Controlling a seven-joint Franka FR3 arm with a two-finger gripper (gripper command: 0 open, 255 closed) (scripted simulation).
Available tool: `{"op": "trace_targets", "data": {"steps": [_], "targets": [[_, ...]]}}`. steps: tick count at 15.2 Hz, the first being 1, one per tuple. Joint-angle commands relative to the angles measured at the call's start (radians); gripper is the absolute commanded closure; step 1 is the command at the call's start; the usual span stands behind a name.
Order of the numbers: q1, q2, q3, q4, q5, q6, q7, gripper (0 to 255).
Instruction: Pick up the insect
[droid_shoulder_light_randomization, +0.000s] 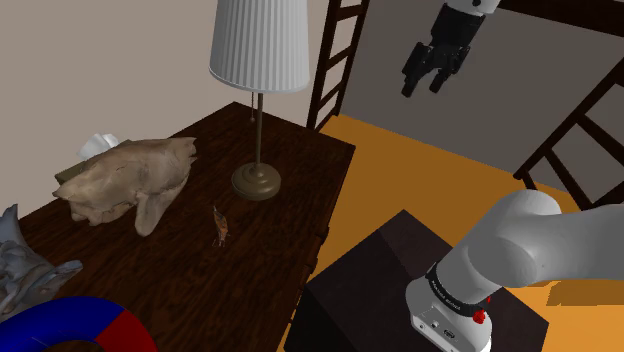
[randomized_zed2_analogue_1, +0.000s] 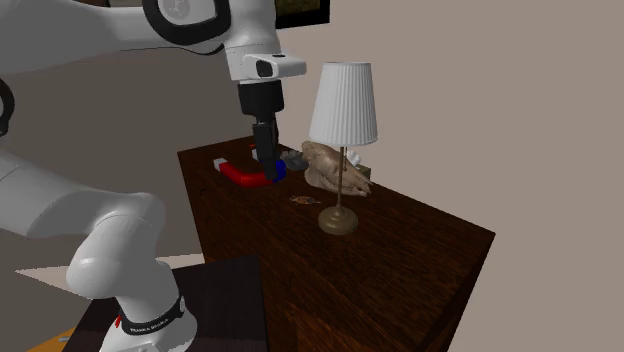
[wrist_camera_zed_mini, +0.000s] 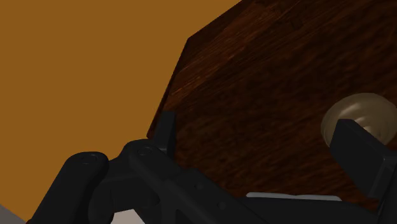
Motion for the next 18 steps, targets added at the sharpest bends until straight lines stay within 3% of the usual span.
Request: {"op": "trace_targets", "data": {"steps": [1, 10, 18], "targets": [[0.0, 0.0, 0.0, 0.0, 0.0, 0.0, 0.0, 0], [0.051, 0.103, 0.149, -0.106, 0.107, 0.175, 0.178, 0], [0.091, 0.281, 0.283, -0.119, 0.178, 0.346, 0.331, 0]]}}
